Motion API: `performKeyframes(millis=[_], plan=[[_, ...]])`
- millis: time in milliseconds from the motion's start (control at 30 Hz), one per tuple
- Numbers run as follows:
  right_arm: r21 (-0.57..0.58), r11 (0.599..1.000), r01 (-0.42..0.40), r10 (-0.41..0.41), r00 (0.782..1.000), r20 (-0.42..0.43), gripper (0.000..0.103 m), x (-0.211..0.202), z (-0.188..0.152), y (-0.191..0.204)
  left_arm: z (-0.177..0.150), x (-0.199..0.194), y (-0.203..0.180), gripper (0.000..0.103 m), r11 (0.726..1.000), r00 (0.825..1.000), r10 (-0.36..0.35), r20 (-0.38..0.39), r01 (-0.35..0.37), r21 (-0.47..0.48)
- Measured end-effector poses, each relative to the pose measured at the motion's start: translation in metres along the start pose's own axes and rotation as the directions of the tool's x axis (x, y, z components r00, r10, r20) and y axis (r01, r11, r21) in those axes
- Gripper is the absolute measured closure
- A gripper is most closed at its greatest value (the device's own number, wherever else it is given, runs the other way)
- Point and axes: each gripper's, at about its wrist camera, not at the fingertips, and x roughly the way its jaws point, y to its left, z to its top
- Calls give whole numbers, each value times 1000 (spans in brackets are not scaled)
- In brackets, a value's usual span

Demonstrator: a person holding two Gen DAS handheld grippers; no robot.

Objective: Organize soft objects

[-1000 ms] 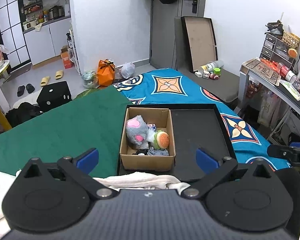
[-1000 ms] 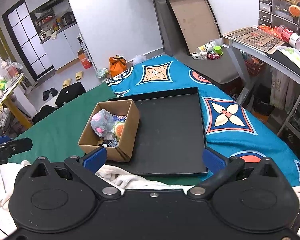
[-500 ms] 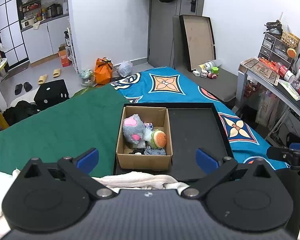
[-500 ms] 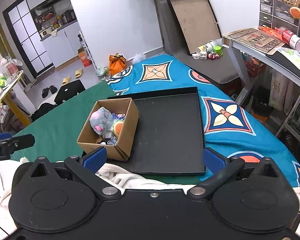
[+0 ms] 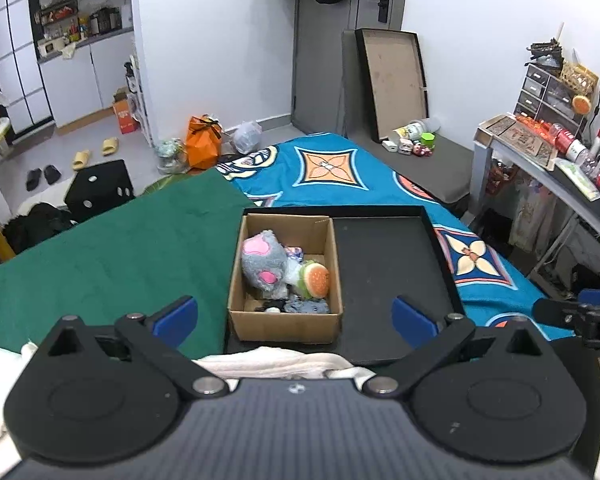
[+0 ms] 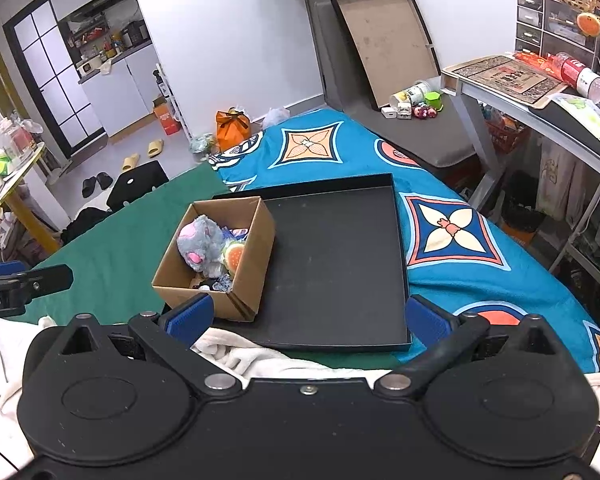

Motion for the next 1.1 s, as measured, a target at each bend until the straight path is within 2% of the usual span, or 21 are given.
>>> performKeyframes(millis=[1100], plan=[[-6, 1000, -16, 16, 1000, -26, 0, 6, -2, 2, -5, 15, -1, 0, 999, 999, 11, -37, -10, 41]])
